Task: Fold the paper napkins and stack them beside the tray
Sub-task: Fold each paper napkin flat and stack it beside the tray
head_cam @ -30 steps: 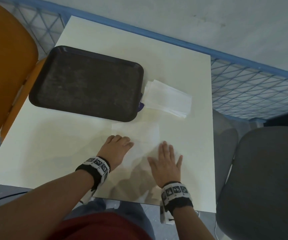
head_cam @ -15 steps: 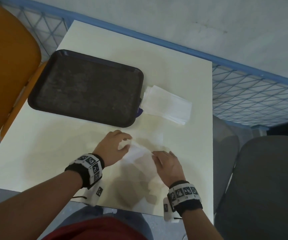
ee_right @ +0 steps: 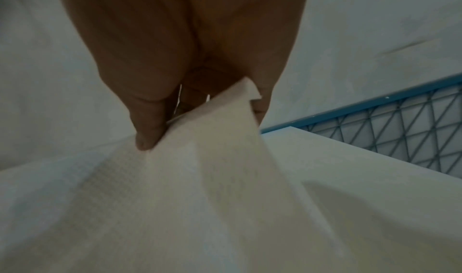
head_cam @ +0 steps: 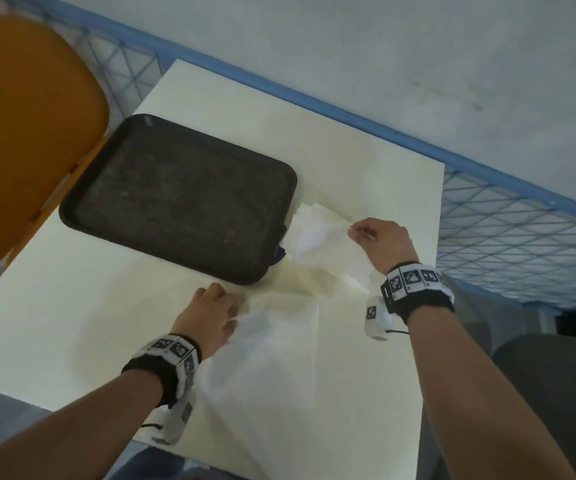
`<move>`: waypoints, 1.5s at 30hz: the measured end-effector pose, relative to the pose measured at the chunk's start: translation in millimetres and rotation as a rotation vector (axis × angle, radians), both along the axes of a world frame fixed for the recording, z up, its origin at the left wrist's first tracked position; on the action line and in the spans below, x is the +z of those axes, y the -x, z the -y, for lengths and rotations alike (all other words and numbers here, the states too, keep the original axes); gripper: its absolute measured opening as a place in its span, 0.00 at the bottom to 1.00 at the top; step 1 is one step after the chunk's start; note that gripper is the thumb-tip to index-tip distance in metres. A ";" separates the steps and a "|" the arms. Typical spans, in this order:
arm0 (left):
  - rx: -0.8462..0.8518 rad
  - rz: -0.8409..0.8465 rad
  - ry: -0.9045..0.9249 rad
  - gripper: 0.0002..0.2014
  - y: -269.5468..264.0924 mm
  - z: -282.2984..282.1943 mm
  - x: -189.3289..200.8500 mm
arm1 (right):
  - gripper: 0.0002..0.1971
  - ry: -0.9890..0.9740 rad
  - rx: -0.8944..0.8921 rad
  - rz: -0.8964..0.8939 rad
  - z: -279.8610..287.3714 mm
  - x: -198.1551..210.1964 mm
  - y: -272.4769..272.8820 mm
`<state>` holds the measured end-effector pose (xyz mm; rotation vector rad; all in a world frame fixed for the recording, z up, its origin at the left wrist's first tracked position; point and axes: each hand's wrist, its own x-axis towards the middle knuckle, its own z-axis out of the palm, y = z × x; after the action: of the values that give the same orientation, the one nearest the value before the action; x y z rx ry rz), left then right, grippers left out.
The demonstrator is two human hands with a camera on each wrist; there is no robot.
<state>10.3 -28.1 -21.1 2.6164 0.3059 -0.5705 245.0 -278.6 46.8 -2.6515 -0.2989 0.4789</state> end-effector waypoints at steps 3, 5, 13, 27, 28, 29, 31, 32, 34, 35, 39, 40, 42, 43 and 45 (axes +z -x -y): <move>0.119 -0.014 0.151 0.05 -0.4 4.9 5.2 | 0.09 0.094 0.040 0.013 -9.7 -22.4 -30.6; 0.209 -0.009 0.265 0.08 0.8 7.0 7.6 | 0.11 0.274 0.100 0.040 -15.4 -33.9 -37.2; 0.228 0.075 0.506 0.20 -0.8 1.7 40.8 | 0.20 -0.302 -0.122 0.189 8.8 -20.8 43.0; 0.251 0.143 0.936 0.12 -31.2 1.2 96.4 | 0.13 -0.883 -0.537 -0.383 11.5 -37.9 190.7; 0.309 0.091 0.977 0.14 -31.7 -0.8 93.2 | 0.09 -0.910 -0.562 -0.368 8.9 -34.5 192.3; 0.350 0.003 1.032 0.17 -31.3 -2.8 89.6 | 0.07 -0.929 -0.576 -0.350 7.2 -31.3 194.1; 0.341 -0.167 1.088 0.18 -25.4 -6.9 80.9 | 0.06 -0.924 -0.579 -0.302 6.6 -25.7 199.1; 0.325 -0.197 1.079 0.16 -21.2 -8.7 76.2 | 0.05 -0.913 -0.582 -0.280 8.3 -24.5 202.3; 0.341 -0.189 1.058 0.12 -13.4 -11.2 70.0 | 0.05 -0.894 -0.580 -0.259 10.4 -22.4 208.3; 0.356 -0.180 1.059 0.11 -10.1 -12.4 67.6 | 0.06 -0.888 -0.567 -0.255 11.4 -20.9 211.6; 0.321 -0.163 1.110 0.13 -2.6 -19.1 62.7 | 0.08 -0.857 -0.514 -0.241 19.9 -15.2 221.1; 0.315 -0.151 1.110 0.13 -1.2 -21.1 62.7 | 0.09 -0.848 -0.518 -0.234 22.9 -15.2 222.5; 0.305 -0.117 1.097 0.13 -0.1 -24.8 63.7 | 0.11 -0.853 -0.544 -0.226 27.4 -16.2 223.9; 0.285 -0.093 1.065 0.13 0.0 -26.6 64.5 | 0.13 -0.861 -0.561 -0.228 27.9 -16.4 224.8; 0.211 -0.037 0.956 0.13 0.1 -29.6 66.4 | 0.17 -0.882 -0.582 -0.224 27.6 -14.1 227.4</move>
<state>10.2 1.5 45.3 1.6336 0.2332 -0.5164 17.6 -306.2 32.7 -1.6878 0.2799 0.3313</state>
